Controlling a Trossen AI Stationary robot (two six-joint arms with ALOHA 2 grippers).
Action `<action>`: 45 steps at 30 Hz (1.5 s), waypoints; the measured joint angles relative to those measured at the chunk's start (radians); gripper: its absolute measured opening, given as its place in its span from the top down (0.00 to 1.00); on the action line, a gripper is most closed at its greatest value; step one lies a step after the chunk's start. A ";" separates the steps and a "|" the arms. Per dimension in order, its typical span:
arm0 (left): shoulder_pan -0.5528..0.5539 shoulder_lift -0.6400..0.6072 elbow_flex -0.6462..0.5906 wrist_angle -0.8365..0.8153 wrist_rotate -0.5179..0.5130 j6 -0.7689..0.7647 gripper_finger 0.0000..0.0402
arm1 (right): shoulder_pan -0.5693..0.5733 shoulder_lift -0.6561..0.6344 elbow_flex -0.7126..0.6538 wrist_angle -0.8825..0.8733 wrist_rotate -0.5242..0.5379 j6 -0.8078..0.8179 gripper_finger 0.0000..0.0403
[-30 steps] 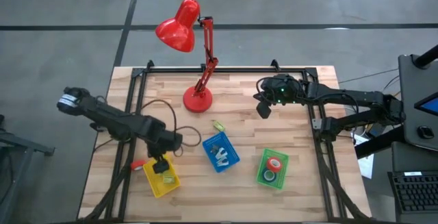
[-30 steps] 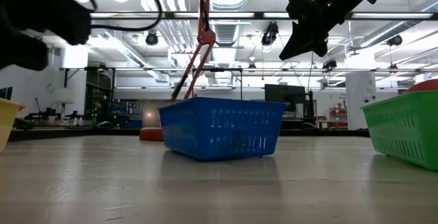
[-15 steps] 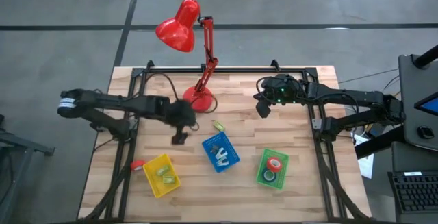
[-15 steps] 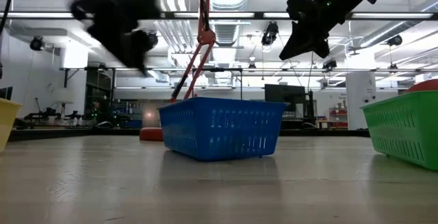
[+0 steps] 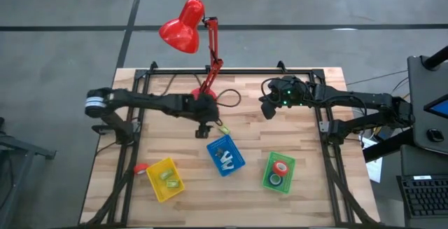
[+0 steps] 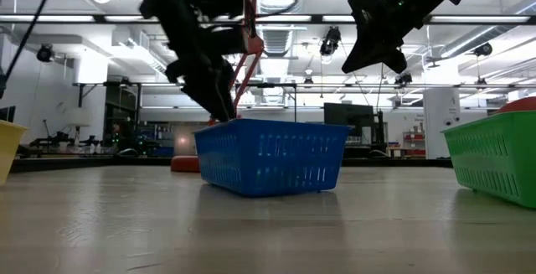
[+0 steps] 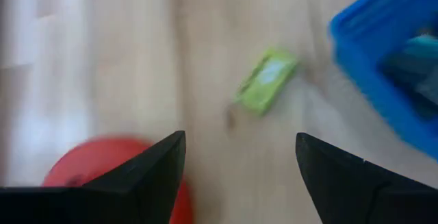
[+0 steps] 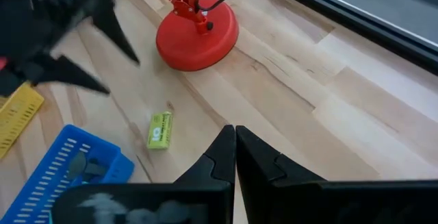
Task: Pick and place Stapler, Stapler remover, tape
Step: Put the green staple pin box into the yellow bin
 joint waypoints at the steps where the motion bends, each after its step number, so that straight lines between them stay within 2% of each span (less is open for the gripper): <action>1: 0.001 0.026 0.023 -0.007 0.033 0.018 0.31 | 0.000 0.000 0.000 0.000 0.000 0.000 0.98; 9: 0.003 0.221 0.195 -0.078 0.079 0.200 0.35 | 0.007 0.000 0.000 -0.001 -0.042 0.030 0.98; 13: 0.009 0.296 0.239 -0.125 0.100 0.239 0.39 | 0.018 0.000 0.000 -0.003 -0.044 0.033 0.98; 33: 0.017 0.402 0.245 -0.054 0.146 0.260 0.43 | 0.033 -0.001 0.000 -0.010 -0.049 0.015 0.98; 45: 0.017 0.402 0.260 0.006 0.143 0.188 0.59 | 0.033 -0.001 0.000 -0.032 -0.051 -0.012 0.98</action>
